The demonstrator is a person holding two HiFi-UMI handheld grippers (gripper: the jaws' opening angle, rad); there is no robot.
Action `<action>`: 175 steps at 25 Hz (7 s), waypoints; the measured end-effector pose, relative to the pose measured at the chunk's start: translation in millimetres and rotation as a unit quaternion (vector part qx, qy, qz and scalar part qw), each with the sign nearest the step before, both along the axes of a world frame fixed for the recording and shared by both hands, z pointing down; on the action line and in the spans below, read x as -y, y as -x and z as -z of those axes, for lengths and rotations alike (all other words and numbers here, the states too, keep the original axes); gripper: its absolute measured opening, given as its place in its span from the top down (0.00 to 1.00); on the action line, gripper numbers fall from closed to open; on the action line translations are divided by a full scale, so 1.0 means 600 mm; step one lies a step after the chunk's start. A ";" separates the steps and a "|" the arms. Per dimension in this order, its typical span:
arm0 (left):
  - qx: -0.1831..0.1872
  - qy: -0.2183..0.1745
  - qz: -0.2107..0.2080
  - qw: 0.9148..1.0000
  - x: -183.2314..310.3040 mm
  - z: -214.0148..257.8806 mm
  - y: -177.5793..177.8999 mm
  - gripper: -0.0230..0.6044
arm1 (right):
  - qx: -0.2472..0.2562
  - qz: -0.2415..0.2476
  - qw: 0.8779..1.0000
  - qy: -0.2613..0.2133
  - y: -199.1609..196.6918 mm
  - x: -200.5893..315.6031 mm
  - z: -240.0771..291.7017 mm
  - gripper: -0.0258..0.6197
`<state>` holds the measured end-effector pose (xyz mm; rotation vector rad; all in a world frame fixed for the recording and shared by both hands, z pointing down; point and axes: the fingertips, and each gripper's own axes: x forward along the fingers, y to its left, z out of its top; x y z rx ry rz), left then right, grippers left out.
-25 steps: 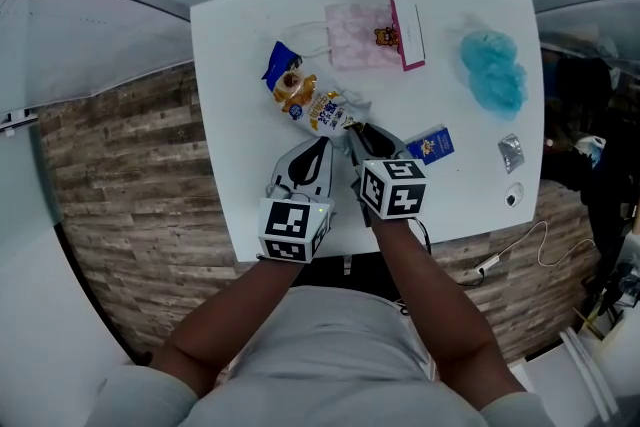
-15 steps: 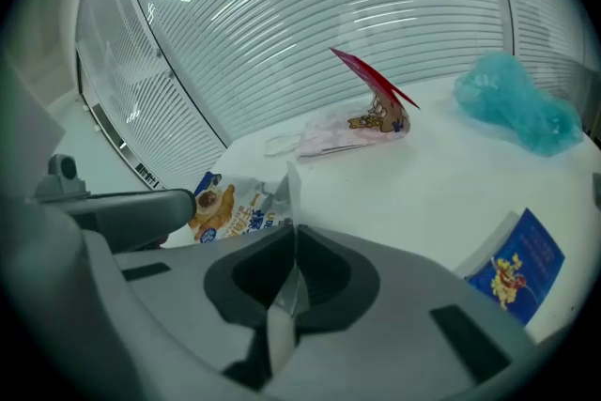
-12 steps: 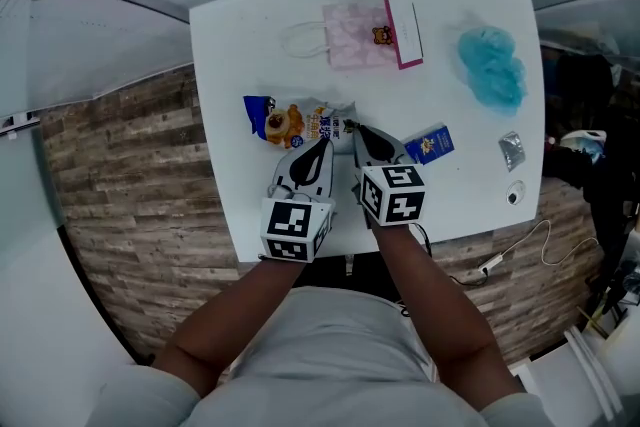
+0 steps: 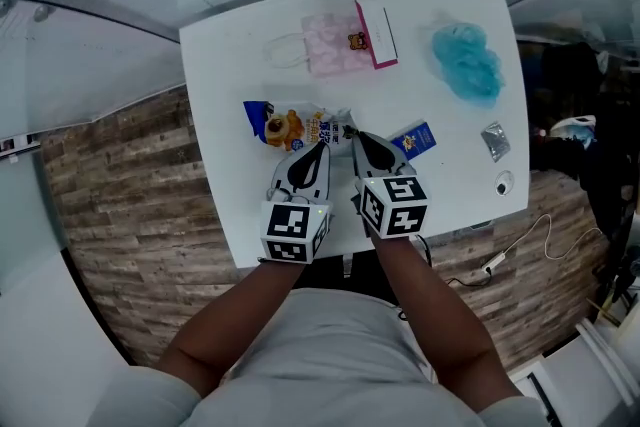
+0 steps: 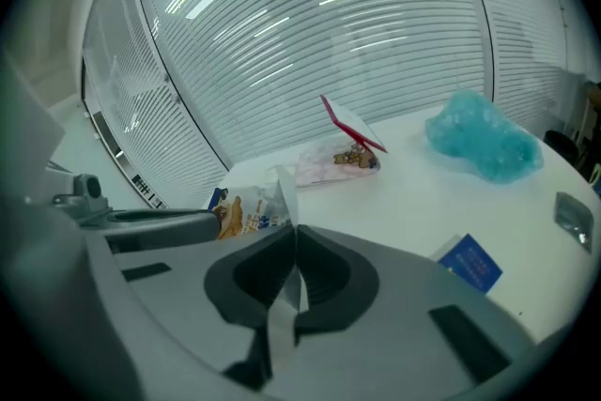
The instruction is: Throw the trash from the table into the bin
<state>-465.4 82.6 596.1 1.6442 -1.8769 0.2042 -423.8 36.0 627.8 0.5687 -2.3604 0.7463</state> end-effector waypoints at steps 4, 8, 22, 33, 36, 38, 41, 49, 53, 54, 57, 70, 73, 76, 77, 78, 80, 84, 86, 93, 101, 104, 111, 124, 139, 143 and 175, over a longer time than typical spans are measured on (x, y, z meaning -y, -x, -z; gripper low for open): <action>0.003 -0.009 -0.003 1.000 0.013 0.019 -0.008 0.96 | 0.007 -0.012 1.000 -0.022 -0.016 0.010 0.032 0.94; 0.006 -0.023 -0.011 1.000 0.030 0.046 -0.019 0.96 | 0.013 -0.023 0.999 -0.039 -0.031 0.013 0.063 0.94; 0.019 -0.076 -0.068 0.995 0.111 0.176 -0.113 0.96 | 0.037 -0.090 0.991 -0.096 -0.144 0.061 0.206 0.94; 0.026 -0.109 -0.125 0.986 0.173 0.282 -0.258 0.96 | 0.068 -0.145 0.973 -0.164 -0.284 0.103 0.335 0.94; 0.037 -0.119 -0.138 0.983 0.188 0.305 -0.301 0.96 | 0.081 -0.152 0.970 -0.170 -0.320 0.115 0.356 0.94; 0.040 -0.120 -0.142 0.982 0.193 0.315 -0.331 0.96 | 0.086 -0.159 0.969 -0.171 -0.352 0.122 0.366 0.94; 0.042 -0.122 -0.147 0.981 0.198 0.328 -0.373 0.96 | 0.091 -0.168 0.965 -0.179 -0.399 0.130 0.381 0.94; 0.047 -0.127 -0.182 0.974 0.207 0.345 -0.510 0.96 | 0.099 -0.204 0.957 -0.181 -0.539 0.141 0.392 0.94; 0.043 -0.128 -0.202 0.970 0.206 0.345 -0.587 0.96 | 0.100 -0.228 0.951 -0.183 -0.621 0.138 0.393 0.94; 0.040 -0.126 -0.209 0.969 0.206 0.345 -0.609 0.96 | 0.100 -0.234 0.950 -0.184 -0.643 0.137 0.394 0.94; 0.034 -0.125 -0.232 0.964 0.208 0.345 -0.677 0.96 | 0.097 -0.252 0.945 -0.186 -0.710 0.137 0.394 0.94; 0.022 -0.120 -0.341 0.932 0.191 0.326 -0.932 0.96 | 0.068 -0.355 0.913 -0.189 -0.984 0.097 0.366 0.94; 0.018 -0.117 -0.361 0.925 0.186 0.321 -0.968 0.96 | 0.061 -0.379 0.903 -0.190 -1.020 0.090 0.364 0.94; 0.010 -0.112 -0.380 0.918 0.188 0.316 -1.001 0.96 | 0.053 -0.398 0.896 -0.191 -1.046 0.085 0.362 0.94; 0.007 -0.110 -0.388 0.915 0.188 0.315 -1.013 0.96 | 0.051 -0.405 0.893 -0.190 -1.055 0.084 0.361 0.94; 0.004 -0.108 -0.395 0.912 0.188 0.313 -1.023 0.96 | 0.048 -0.412 0.890 -0.187 -1.063 0.081 0.358 0.94; -0.001 -0.103 -0.409 0.907 0.187 0.306 -1.041 0.96 | 0.044 -0.426 0.885 -0.183 -1.076 0.075 0.352 0.94; -0.006 -0.095 -0.432 0.897 0.199 0.292 -1.060 0.96 | 0.041 -0.450 0.874 -0.179 -1.093 0.082 0.343 0.94; -0.014 -0.090 -0.437 0.895 0.208 0.289 -1.063 0.96 | 0.039 -0.460 0.870 -0.174 -1.099 0.086 0.338 0.94; -0.034 -0.080 -0.471 0.878 0.227 0.280 -1.082 0.96 | 0.024 -0.489 0.856 -0.163 -1.110 0.106 0.327 0.94; -0.036 -0.079 -0.492 0.866 0.275 0.272 -1.068 0.96 | -0.002 -0.514 0.843 -0.161 -1.103 0.123 0.317 0.94; -0.034 -0.081 -0.503 0.860 0.286 0.267 -1.067 0.96 | -0.006 -0.528 0.834 -0.161 -1.109 0.127 0.312 0.94; -0.021 -0.068 -0.513 0.855 0.298 0.234 -1.085 0.96 | -0.006 -0.547 0.826 -0.137 -1.131 0.121 0.268 0.94; 0.011 -0.021 -0.492 0.870 0.314 0.137 -1.196 0.96 | -0.011 -0.518 0.852 -0.082 -1.268 0.151 0.152 0.94; 0.015 0.051 -0.480 0.876 0.289 -0.032 -1.248 0.96 | -0.051 -0.503 0.863 -0.013 -1.366 0.130 -0.041 0.94; 0.013 0.065 -0.479 0.875 0.294 -0.076 -1.249 0.96 | -0.063 -0.497 0.865 0.005 -1.373 0.126 -0.092 0.94; 0.008 0.158 -0.466 0.870 0.258 -0.488 -1.239 0.96 | -0.165 -0.493 0.848 0.104 -1.407 0.068 -0.558 0.94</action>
